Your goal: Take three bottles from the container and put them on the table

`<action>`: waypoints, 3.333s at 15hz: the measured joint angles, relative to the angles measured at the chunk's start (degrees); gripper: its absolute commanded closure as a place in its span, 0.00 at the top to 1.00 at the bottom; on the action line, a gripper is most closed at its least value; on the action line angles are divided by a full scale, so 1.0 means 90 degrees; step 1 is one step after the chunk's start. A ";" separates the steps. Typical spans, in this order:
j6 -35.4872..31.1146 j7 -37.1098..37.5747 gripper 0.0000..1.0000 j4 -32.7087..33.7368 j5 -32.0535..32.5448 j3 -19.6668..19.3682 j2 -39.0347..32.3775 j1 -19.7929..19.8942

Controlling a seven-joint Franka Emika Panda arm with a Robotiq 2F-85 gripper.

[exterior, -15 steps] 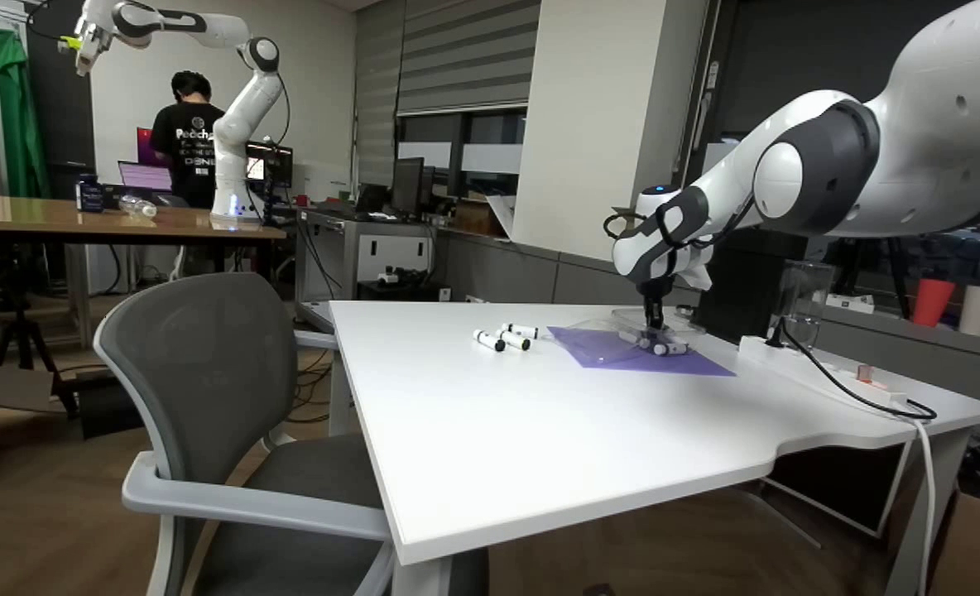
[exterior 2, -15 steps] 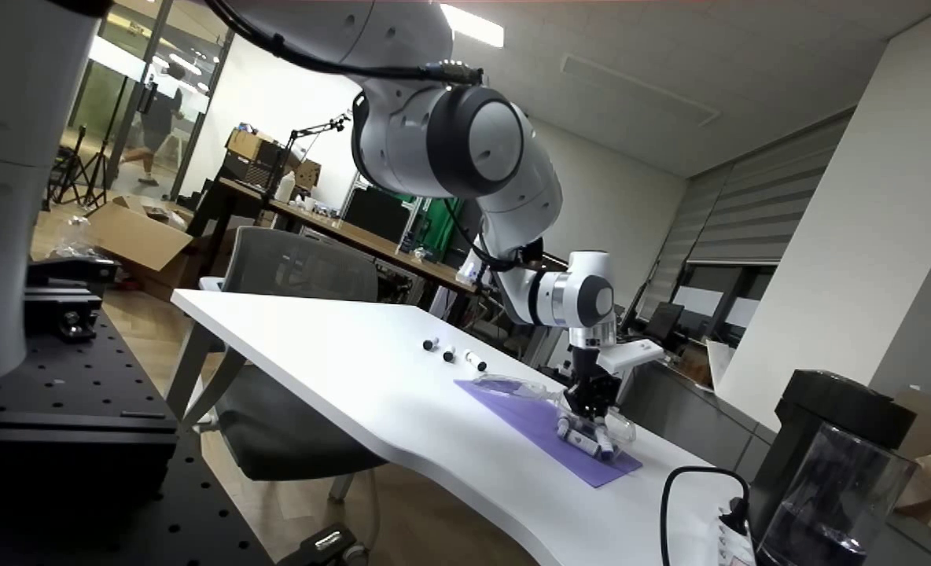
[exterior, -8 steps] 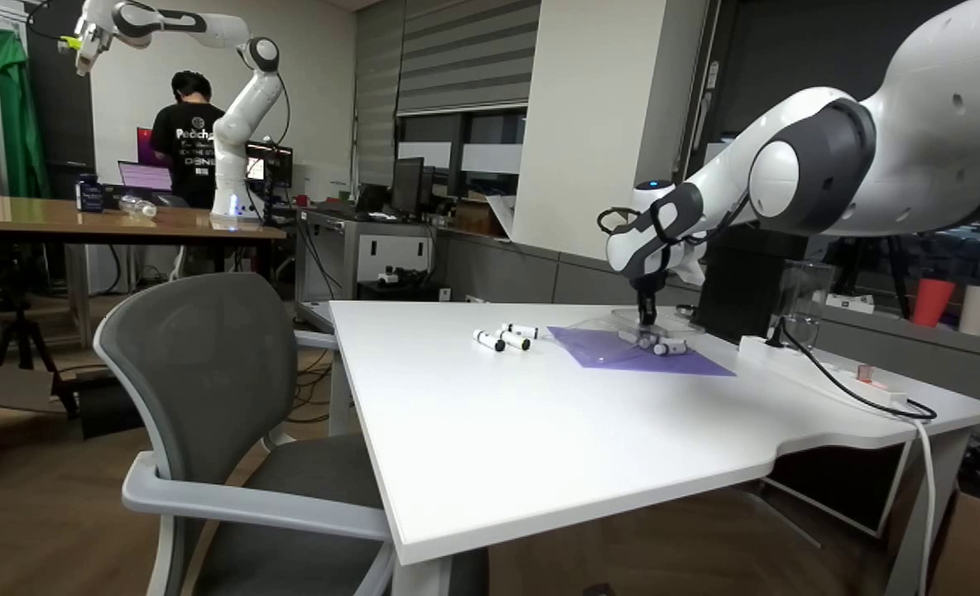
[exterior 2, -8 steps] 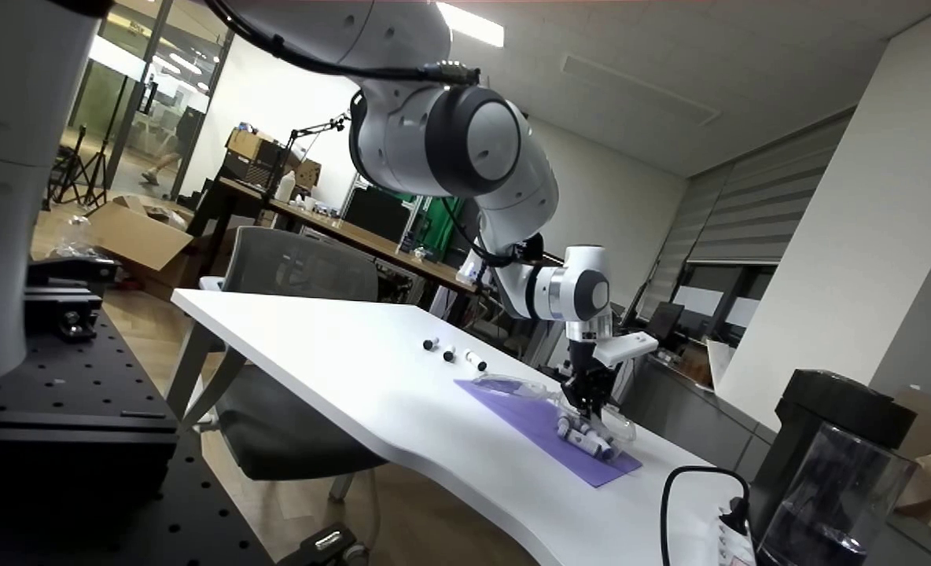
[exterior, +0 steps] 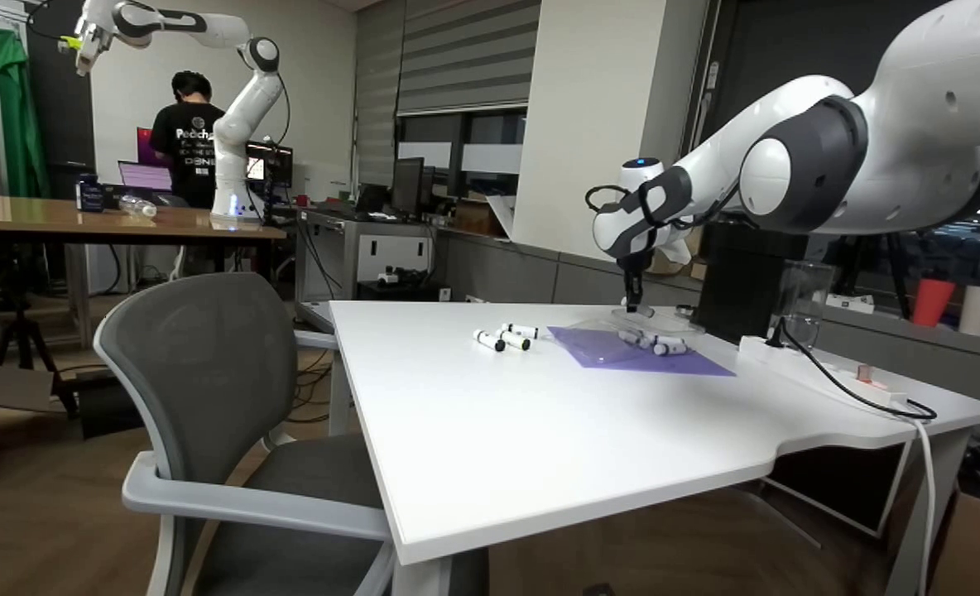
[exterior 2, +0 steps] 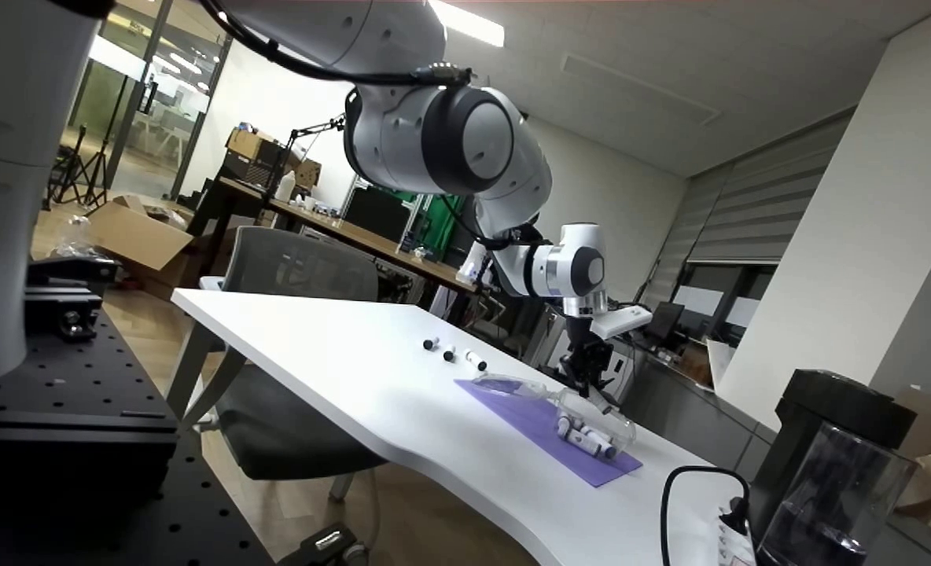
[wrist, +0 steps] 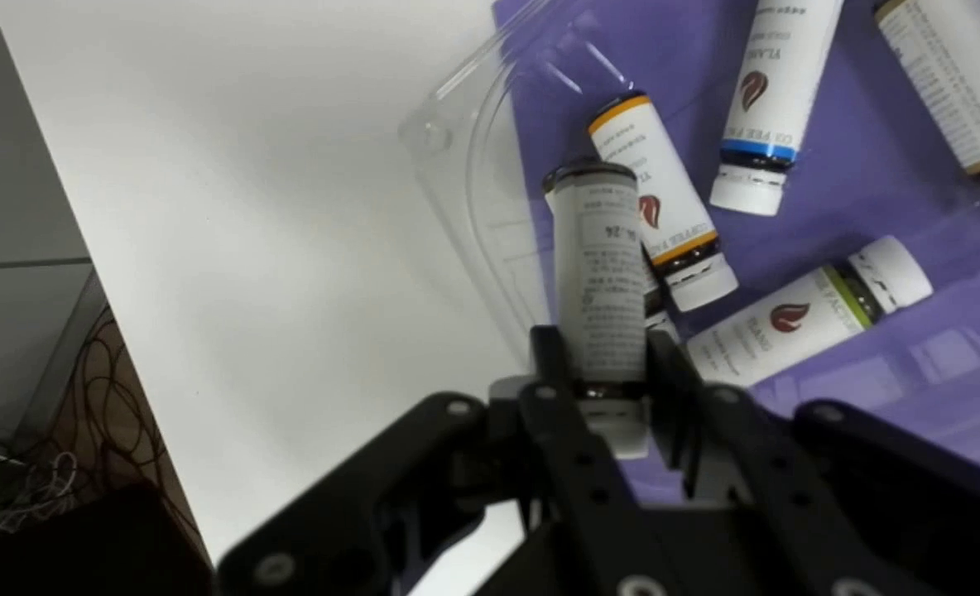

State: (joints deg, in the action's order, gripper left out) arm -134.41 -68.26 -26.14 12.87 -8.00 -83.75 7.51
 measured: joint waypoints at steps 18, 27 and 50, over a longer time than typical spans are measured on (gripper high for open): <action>0.2316 0.0986 0.07 0.0402 0.0057 -0.0009 0.0006 -0.1808; 0.2986 0.1132 0.07 0.0421 -0.0054 0.0023 0.0049 -0.2154; 0.1504 0.1081 0.91 0.0111 -0.0631 0.0598 -0.0043 -0.1942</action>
State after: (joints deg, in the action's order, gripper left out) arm -120.87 -58.54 -25.14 7.19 -2.63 -84.14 -9.97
